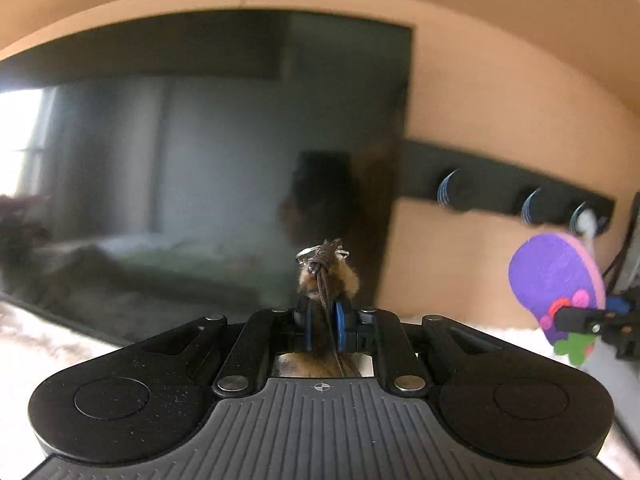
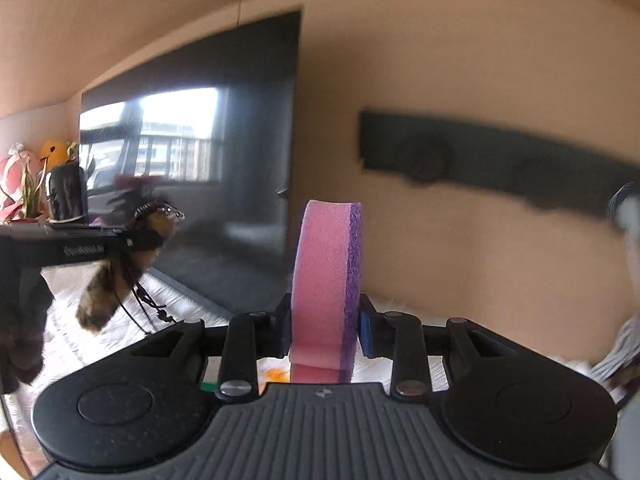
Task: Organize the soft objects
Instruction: 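Carry keychain and sponge over the pink box while the left tool opens, dropping the keychain, then lower the sponge into the pink box and open the right tool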
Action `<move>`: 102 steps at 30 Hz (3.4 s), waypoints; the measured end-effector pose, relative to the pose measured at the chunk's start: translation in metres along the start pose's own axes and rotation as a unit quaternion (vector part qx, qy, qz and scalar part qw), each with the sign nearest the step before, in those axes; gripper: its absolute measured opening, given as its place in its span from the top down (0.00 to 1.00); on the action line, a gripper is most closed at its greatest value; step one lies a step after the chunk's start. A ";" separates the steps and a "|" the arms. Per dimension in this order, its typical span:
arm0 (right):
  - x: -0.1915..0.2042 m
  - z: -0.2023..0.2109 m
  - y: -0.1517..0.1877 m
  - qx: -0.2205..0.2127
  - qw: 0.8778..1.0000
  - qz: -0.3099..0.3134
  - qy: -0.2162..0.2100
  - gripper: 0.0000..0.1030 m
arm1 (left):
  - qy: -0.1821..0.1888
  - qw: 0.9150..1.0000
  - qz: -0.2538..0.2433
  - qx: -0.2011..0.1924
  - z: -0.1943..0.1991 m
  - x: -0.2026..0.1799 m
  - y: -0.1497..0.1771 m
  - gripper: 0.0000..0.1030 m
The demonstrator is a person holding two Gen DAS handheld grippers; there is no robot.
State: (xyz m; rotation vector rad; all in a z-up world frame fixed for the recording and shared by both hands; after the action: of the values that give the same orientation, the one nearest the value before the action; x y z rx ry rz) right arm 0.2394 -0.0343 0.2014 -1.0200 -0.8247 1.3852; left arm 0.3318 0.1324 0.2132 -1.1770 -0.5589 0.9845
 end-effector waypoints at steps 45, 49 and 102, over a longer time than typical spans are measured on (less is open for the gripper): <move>-0.173 -0.017 0.148 0.172 0.982 -0.066 0.041 0.70 | 0.094 0.950 0.044 0.295 -0.176 -0.219 0.192 0.82; -0.155 -0.043 0.168 0.204 0.977 -0.027 0.047 0.70 | 0.092 0.956 0.065 0.271 -0.166 -0.203 0.170 0.82; -0.144 0.006 0.108 0.156 0.974 -0.154 0.049 0.48 | 0.110 0.976 0.061 0.180 -0.059 -0.084 0.114 0.82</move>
State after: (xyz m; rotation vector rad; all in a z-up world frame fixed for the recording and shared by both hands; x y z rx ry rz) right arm 0.1858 -0.1858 0.1202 -0.6784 -0.6372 1.1439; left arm 0.2994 0.0371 0.0966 -0.9843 -0.1230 0.9956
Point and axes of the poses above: each gripper's, at about its wrist camera, not at the fingertips, and z roughly against the way its jaws point, x to its left, y to its underside, the point moved 4 cm from there along -z, roughly the way its jaws point, and after that the axes turned 1 degree about -y, right-handed, at the moved point
